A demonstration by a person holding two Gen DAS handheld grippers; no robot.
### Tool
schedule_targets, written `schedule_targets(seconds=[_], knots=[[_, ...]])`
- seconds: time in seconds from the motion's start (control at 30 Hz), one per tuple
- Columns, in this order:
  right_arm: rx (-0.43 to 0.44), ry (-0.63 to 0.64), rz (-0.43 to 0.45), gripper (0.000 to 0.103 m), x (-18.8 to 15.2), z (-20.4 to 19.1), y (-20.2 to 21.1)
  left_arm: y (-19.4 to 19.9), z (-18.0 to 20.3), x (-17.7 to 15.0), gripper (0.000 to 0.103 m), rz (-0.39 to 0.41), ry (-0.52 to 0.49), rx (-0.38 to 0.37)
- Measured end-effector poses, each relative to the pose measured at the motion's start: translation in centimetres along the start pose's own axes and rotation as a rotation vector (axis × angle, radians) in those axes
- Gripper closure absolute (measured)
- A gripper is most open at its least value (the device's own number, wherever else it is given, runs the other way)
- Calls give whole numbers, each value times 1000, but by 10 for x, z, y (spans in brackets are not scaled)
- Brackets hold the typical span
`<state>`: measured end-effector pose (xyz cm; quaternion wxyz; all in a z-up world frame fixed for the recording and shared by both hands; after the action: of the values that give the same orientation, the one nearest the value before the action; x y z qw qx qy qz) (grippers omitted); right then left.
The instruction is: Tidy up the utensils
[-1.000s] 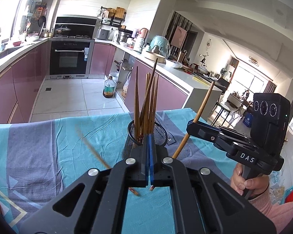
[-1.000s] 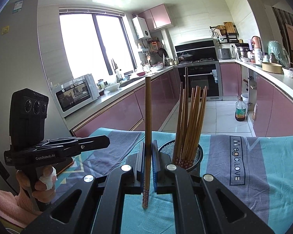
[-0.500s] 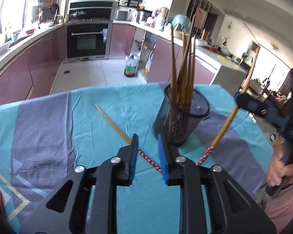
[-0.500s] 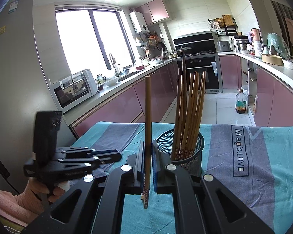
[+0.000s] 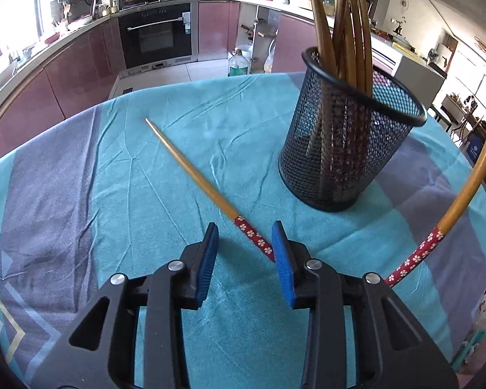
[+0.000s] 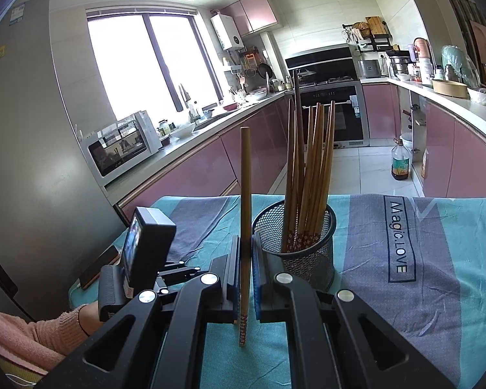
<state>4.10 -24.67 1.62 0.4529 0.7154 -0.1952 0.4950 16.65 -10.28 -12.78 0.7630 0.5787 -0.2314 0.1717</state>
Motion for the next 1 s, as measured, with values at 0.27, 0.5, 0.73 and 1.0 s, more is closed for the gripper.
schedule_targets(seconds=[0.27, 0.5, 0.73, 1.0], knots=[[4, -15, 4, 98, -3, 5, 2, 3, -10, -6, 90, -7, 3, 0], [13, -20, 6, 98, -3, 7, 3, 24, -30, -27, 95, -13, 65, -6], [27, -21, 5, 98, -2, 7, 2, 49, -39, -58, 95, -42, 90, -17], [39, -21, 4, 98, -3, 7, 2, 64, -30, -58, 77, -2, 39, -37]])
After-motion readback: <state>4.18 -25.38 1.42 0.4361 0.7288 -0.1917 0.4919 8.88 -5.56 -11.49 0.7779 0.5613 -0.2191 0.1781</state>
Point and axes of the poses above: each gripper's, at about its wrist camera, not at the fingertips, and y roughly against the way its jaws point, z to its right, x to its top, the point moved 4 cm from there along -y, roughly the way its jaws point, and after that the axes turned 15 degrees about y, right-handed, at the moved point
